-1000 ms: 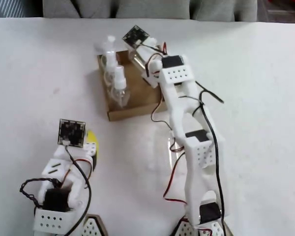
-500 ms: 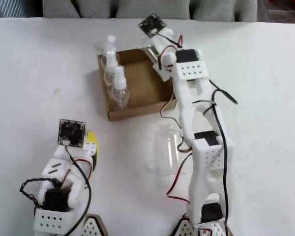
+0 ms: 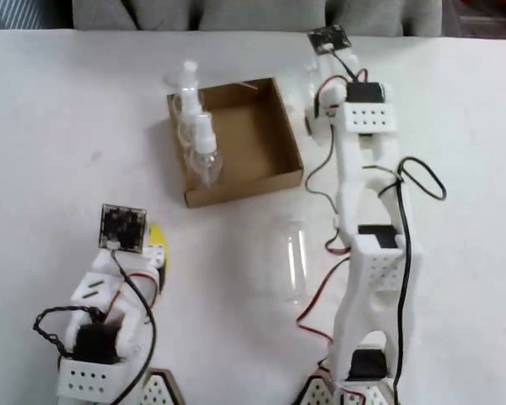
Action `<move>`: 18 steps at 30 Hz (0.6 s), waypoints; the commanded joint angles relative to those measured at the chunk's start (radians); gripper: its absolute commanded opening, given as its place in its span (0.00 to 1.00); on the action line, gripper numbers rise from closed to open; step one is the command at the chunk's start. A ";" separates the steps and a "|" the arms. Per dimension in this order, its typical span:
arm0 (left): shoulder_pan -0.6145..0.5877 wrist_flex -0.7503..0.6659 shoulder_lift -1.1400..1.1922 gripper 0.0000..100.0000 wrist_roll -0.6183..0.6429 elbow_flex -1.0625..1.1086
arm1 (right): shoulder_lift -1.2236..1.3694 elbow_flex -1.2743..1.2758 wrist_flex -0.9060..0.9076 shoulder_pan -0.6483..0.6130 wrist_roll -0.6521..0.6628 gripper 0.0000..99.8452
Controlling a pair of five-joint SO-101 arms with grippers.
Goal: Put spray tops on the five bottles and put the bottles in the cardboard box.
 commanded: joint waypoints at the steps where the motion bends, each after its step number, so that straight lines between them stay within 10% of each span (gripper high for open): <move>1: -0.002 0.002 0.010 0.06 -0.008 0.000 | -0.065 -0.046 0.045 0.010 -0.014 0.02; 18: -0.001 0.002 0.010 0.06 -0.008 0.000 | -0.062 -0.046 0.245 0.027 -0.008 0.23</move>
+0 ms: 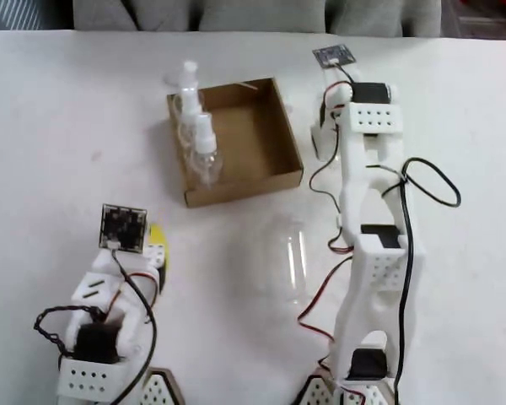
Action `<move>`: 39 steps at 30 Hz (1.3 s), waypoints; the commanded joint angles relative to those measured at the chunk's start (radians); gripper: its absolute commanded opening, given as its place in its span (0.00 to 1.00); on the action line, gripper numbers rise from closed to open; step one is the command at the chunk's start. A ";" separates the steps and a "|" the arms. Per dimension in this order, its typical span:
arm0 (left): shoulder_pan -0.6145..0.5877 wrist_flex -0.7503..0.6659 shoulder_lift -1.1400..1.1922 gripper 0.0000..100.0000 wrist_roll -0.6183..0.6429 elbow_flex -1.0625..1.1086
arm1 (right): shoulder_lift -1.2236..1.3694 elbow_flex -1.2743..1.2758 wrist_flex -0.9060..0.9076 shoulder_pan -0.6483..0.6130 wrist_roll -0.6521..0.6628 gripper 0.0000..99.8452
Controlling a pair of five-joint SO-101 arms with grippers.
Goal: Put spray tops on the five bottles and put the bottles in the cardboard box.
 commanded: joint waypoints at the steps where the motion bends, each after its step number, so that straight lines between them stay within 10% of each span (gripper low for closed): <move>1: -0.001 0.002 0.010 0.06 -0.008 0.000 | -0.062 -0.046 0.041 0.007 -0.005 0.25; 9: -0.001 0.002 0.010 0.06 -0.008 0.000 | -0.076 -0.068 0.076 0.001 0.021 0.27; 17: -0.001 0.002 0.010 0.06 -0.008 0.000 | -0.090 -0.140 0.073 -0.096 -0.101 0.01; 39: -0.004 0.002 0.010 0.06 -0.008 0.000 | 0.050 -0.170 -0.074 -0.199 -0.146 0.02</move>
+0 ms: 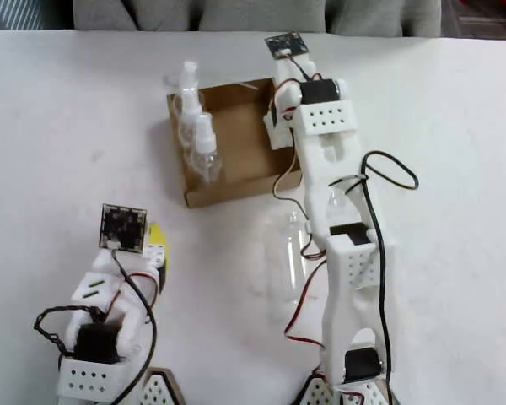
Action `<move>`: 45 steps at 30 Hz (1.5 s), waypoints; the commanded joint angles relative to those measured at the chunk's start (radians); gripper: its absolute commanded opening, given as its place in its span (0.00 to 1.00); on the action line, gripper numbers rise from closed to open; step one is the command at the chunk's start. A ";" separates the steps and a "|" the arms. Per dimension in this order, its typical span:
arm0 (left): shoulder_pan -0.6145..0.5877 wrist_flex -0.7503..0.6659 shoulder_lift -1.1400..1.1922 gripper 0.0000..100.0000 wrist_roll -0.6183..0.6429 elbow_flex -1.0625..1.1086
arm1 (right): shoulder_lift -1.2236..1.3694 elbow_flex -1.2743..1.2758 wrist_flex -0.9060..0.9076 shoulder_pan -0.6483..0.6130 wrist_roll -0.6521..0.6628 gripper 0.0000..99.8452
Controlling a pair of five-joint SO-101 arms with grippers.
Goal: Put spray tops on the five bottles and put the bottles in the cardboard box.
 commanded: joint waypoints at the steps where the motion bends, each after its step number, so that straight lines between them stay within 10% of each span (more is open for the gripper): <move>1: -0.005 0.002 0.010 0.06 -0.008 0.000 | -0.012 -0.041 -0.013 -0.007 0.002 0.02; 15: -0.005 0.002 0.010 0.06 -0.008 0.000 | -0.079 -0.123 0.081 0.002 0.083 0.03; 22: -0.005 0.002 0.010 0.06 -0.008 0.000 | 0.056 -0.132 0.025 0.002 0.114 0.19; 45: -0.007 0.003 0.010 0.06 -0.008 0.000 | 0.130 -0.121 0.015 -0.162 0.104 0.07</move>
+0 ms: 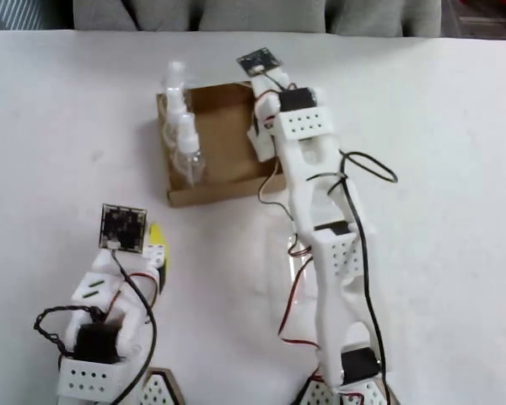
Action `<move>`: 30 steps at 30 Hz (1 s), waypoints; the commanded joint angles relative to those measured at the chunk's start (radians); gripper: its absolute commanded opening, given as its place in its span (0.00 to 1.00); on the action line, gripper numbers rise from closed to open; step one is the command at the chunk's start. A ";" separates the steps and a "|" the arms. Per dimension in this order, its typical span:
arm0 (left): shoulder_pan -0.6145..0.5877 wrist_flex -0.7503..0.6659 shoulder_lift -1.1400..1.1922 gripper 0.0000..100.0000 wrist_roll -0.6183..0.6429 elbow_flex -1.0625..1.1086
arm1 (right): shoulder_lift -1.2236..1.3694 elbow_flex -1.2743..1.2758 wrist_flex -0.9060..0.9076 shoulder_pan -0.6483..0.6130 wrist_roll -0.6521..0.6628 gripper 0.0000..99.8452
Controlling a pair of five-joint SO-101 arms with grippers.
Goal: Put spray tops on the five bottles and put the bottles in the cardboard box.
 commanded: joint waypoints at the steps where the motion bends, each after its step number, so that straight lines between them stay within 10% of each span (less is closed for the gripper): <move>1: -0.007 0.003 0.010 0.06 -0.008 0.000 | -0.019 -0.029 0.013 -0.064 0.002 0.07; 30: -0.007 0.003 0.012 0.06 -0.008 0.000 | 0.050 -0.038 -0.131 -0.354 0.002 0.07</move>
